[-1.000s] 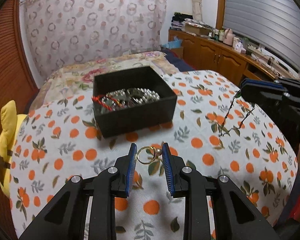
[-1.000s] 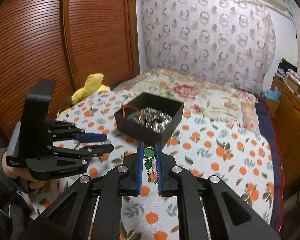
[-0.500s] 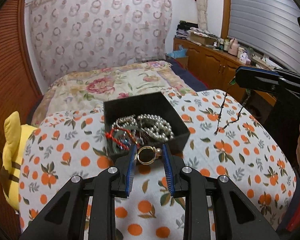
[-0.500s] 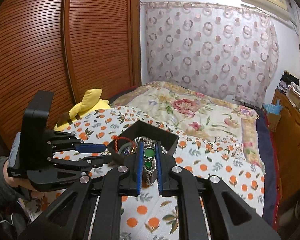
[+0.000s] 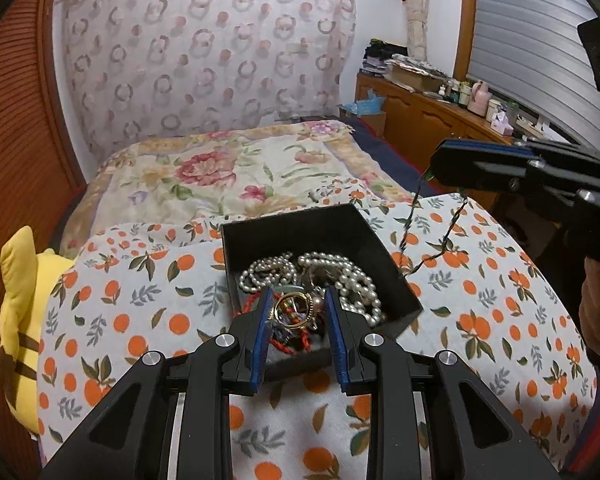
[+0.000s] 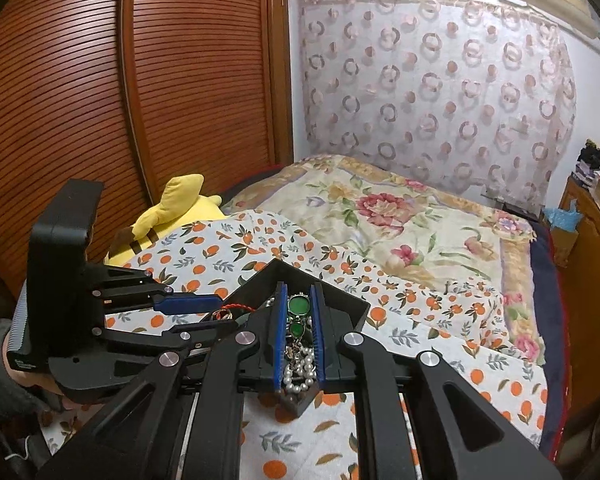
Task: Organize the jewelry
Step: 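Lower the ring and chain into the black box and open both tools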
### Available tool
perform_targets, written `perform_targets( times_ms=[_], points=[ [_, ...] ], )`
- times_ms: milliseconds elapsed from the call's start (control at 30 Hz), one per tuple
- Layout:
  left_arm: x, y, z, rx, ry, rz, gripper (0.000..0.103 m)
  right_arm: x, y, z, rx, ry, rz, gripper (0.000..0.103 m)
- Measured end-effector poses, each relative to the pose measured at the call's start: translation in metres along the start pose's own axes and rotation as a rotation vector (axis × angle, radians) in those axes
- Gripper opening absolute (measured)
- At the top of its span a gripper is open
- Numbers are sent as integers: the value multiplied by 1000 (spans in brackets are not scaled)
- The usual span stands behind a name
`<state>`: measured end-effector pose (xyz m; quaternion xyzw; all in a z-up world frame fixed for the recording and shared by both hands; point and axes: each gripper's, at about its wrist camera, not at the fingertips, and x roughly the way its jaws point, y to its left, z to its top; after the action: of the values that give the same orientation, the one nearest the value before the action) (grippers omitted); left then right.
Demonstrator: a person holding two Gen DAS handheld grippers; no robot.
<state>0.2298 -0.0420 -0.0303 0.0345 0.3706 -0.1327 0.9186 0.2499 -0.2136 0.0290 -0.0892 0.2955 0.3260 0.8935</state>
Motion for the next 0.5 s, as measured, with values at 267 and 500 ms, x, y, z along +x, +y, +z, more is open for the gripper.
perform_targets(
  times_ms=[267,500],
  points=[
    [17,12,12,-14,10,0,24,32,-6,0,27,46,30,14],
    [32,17,19,-20,20,-5,24,47,-13,-6,51,77,37,14]
  ],
)
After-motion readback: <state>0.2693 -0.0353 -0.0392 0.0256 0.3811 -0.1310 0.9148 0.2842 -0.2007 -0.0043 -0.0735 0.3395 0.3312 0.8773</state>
